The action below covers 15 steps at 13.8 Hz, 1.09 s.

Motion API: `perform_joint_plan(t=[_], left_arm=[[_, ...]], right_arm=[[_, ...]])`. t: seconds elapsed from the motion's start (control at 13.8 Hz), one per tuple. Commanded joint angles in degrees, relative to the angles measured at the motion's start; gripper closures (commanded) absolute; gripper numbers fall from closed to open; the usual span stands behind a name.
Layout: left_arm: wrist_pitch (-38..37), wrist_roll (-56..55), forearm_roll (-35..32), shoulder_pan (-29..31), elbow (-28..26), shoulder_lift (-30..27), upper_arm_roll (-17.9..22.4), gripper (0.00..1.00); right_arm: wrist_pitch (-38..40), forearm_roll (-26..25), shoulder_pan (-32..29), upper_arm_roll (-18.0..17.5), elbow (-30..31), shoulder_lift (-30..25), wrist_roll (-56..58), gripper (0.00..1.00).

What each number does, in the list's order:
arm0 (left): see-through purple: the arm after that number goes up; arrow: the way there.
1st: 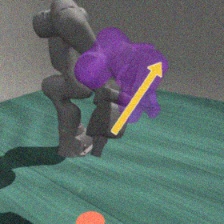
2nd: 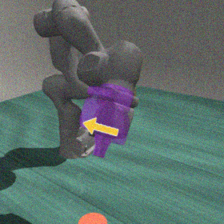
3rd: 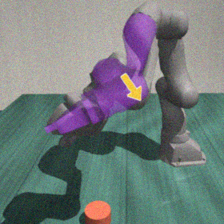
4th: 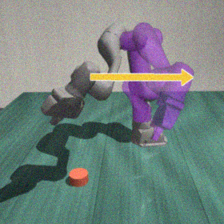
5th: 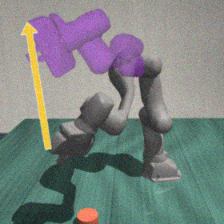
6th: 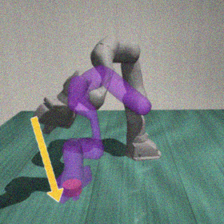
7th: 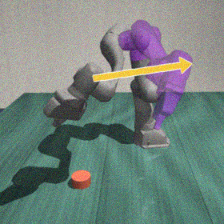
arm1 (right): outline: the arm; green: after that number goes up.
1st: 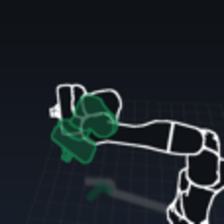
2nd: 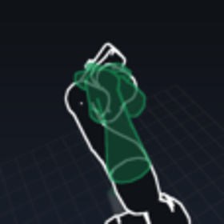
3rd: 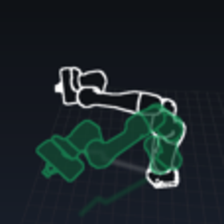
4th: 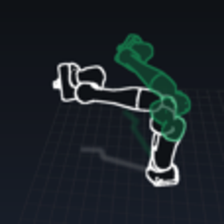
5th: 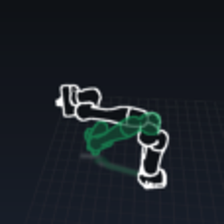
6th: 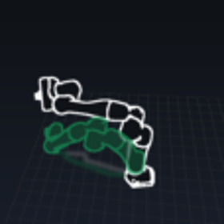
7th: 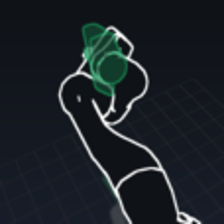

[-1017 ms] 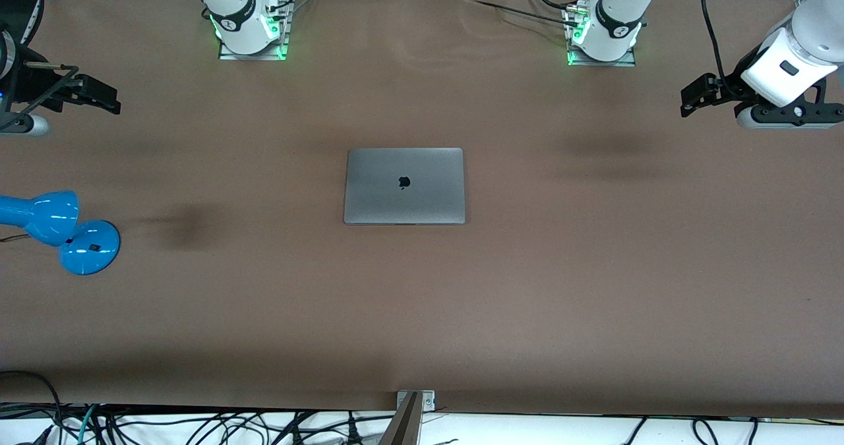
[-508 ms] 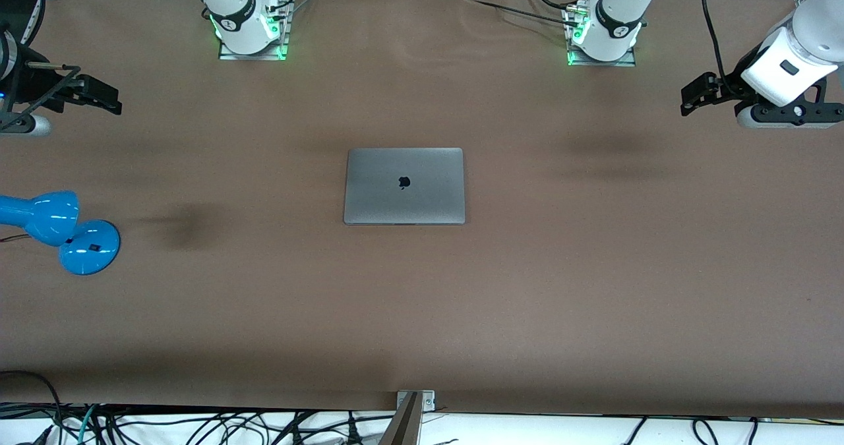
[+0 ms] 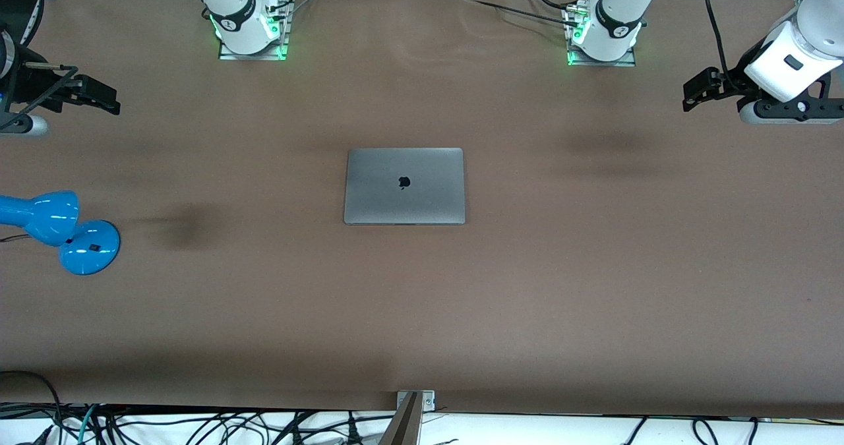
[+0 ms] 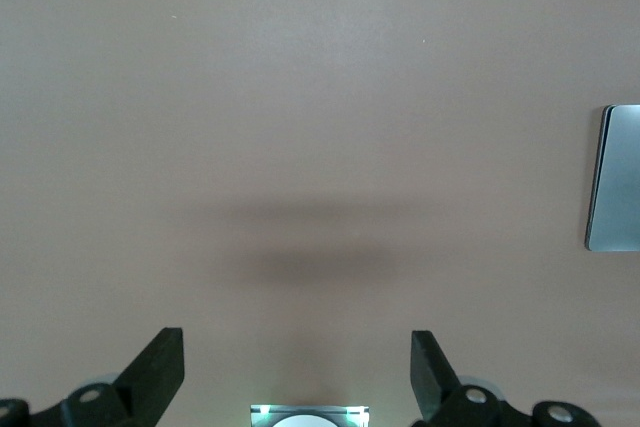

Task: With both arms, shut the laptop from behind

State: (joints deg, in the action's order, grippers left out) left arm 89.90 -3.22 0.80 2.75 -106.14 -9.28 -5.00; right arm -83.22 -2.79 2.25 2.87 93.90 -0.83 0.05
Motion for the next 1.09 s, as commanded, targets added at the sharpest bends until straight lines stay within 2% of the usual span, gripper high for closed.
perform_joint_plan(t=[0.0, 1.02], left_arm=[[-1.7, 0.7, 0.8, 0.6, 1.7, 0.6, -0.1, 0.0], [-3.4, 0.1, 0.8, 0.4, 2.3, 0.7, -0.5, 0.0]], right_arm=[[0.1, 0.9, 0.1, 0.3, -0.3, -0.3, -0.3, 0.0], [0.0, 1.0, 0.1, 0.3, -0.2, -0.1, -0.1, 0.0]])
